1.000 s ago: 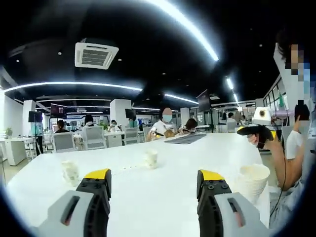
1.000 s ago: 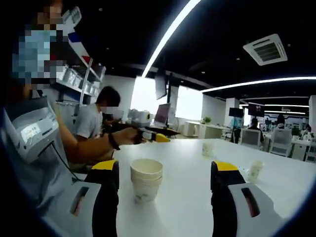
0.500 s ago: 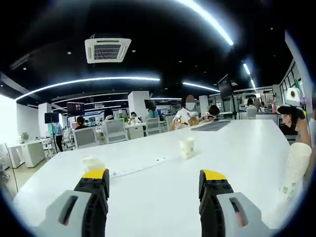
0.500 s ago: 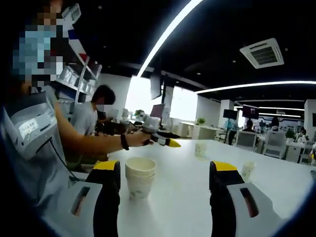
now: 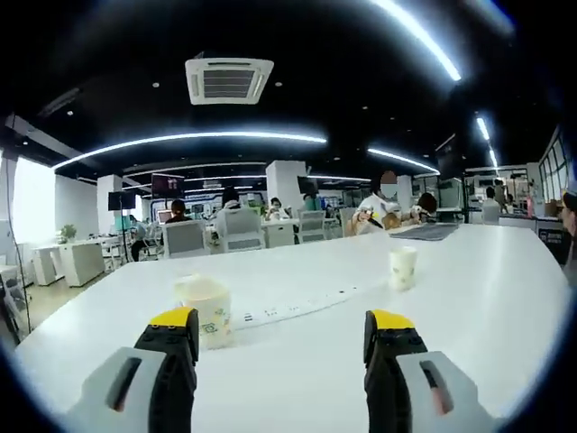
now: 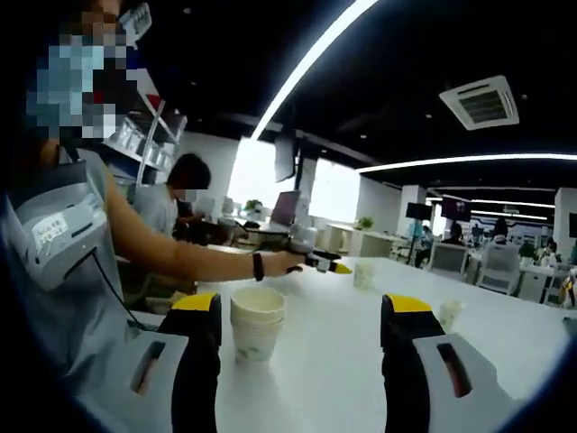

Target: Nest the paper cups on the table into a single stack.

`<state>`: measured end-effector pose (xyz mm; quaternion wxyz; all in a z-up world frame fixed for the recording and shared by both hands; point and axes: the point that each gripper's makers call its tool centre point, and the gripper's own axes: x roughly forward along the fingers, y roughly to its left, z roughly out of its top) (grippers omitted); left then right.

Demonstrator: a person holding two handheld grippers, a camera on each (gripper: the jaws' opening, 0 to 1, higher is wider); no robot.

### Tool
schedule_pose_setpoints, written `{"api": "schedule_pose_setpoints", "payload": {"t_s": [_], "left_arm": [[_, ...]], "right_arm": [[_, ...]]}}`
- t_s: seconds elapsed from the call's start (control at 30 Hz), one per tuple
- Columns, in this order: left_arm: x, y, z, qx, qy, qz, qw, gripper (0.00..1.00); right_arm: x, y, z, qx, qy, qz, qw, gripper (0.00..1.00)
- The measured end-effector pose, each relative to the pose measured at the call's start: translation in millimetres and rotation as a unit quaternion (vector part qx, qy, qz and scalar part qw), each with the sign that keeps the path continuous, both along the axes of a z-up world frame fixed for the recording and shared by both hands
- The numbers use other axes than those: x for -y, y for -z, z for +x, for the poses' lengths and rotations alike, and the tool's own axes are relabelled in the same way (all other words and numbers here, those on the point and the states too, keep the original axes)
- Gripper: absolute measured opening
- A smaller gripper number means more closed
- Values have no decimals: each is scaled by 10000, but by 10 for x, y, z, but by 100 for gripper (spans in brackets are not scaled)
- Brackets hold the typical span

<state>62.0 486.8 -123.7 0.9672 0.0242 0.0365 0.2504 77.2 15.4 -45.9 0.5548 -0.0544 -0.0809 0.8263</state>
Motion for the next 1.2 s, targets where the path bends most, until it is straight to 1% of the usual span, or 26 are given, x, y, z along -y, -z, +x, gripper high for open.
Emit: {"api": "schedule_pose_setpoints", "payload": {"t_s": [0.03, 0.1, 0.17, 0.23, 0.4, 0.47, 0.53, 0.63, 0.7, 0.77, 0.9, 0.97, 1.0, 1.03, 1.1, 1.13, 1.17, 1.2], "left_arm": [[-115, -5, 29, 0, -36, 32, 10000, 79], [-168, 64, 51, -57, -210, 32, 9998, 78], [-324, 115, 41, -141, -437, 103, 9989, 77], [-468, 124, 37, -182, -634, 178, 9977, 76], [-736, 159, 79, -205, -865, 145, 9959, 75], [-850, 166, 122, -265, -930, 169, 9952, 75], [-859, 177, 96, -277, -957, 176, 9949, 75], [-912, 203, 175, -310, -887, 151, 9955, 74], [-917, 227, 177, -423, -890, 214, 9949, 74], [-975, 258, 257, -511, -924, 226, 9941, 74], [-1039, 294, 237, -511, -1042, 154, 9931, 75], [-1016, 319, 221, -547, -1075, 159, 9926, 75], [-1130, 326, 268, -598, -1090, 134, 9922, 75], [-1144, 333, 274, -600, -1095, 136, 9921, 75], [-1096, 360, 263, -630, -1105, 122, 9918, 75], [-1100, 398, 286, -674, -1116, 120, 9914, 75], [-1107, 410, 292, -684, -1125, 115, 9912, 75], [-1171, 408, 292, -700, -1135, 105, 9910, 75]], "right_arm": [[2, -3, -2, 6, -1, 5, 10000, 75], [7, -12, -12, 14, -12, 19, 10000, 75], [13, -17, -15, 27, -20, 23, 10000, 75], [21, -25, -14, 35, -20, 34, 10000, 75], [29, -35, 5, 39, -11, 48, 10000, 74], [24, -35, 10, 43, -5, 47, 10000, 74], [21, -36, 10, 44, -7, 50, 10000, 74], [12, -30, 7, 42, -16, 40, 10000, 74], [6, -22, -2, 36, -30, 29, 10000, 74], [0, -15, -2, 33, -31, 16, 10000, 74], [-4, -16, 6, 34, -26, 11, 10000, 74], [-4, -19, 10, 34, -26, 13, 10000, 74], [-6, -17, 10, 37, -24, 9, 10000, 74], [-9, -16, 9, 41, -24, 6, 10000, 74], [-14, -13, 5, 37, -32, 1, 10000, 74], [-16, -11, 4, 37, -33, -3, 10000, 74], [-18, -10, 5, 38, -32, -6, 10000, 74], [-19, -8, 4, 42, -32, -10, 10000, 74]]}}
